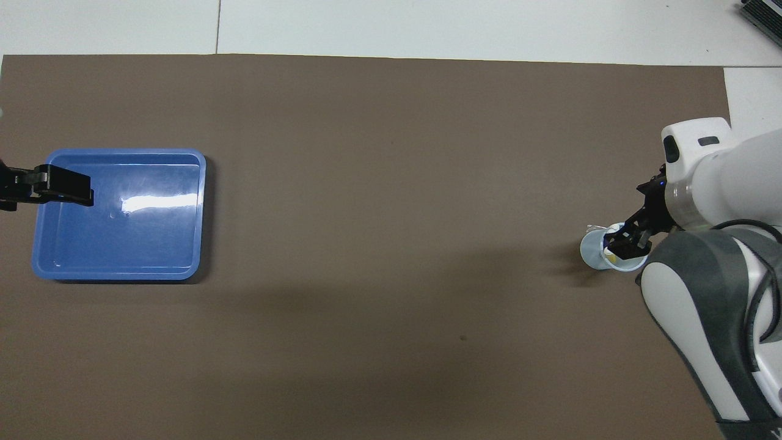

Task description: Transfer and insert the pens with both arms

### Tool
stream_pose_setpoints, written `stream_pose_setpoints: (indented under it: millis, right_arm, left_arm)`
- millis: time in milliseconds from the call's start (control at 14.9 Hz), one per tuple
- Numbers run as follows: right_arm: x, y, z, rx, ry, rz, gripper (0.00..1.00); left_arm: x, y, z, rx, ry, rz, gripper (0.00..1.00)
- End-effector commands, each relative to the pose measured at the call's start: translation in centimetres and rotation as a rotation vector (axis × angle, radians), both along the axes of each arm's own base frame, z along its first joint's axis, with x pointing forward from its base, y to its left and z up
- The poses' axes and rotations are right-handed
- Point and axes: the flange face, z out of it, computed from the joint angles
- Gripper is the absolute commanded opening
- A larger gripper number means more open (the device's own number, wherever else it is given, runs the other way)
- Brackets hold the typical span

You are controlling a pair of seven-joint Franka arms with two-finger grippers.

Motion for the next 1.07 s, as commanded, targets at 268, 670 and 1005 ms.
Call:
stream_pose_setpoints:
  millis: [268, 670, 1005]
  right_arm:
    - [0.2, 1.5, 5.0, 0.034, 0.063, -0.299, 1.00]
    - [0.8, 0.4, 4.7, 0.125, 0.101, -0.546, 1.00]
    - [1.5, 0.3, 4.7, 0.098, 0.132, -0.543, 1.00]
  left_arm:
    - [0.2, 0.1, -0.8, -0.006, -0.011, -0.010, 1.00]
    - [0.4, 1.0, -1.2, -0.007, 0.001, 0.006, 1.00]
    - [-0.1, 1.7, -0.7, -0.004, 0.042, 0.020, 1.00]
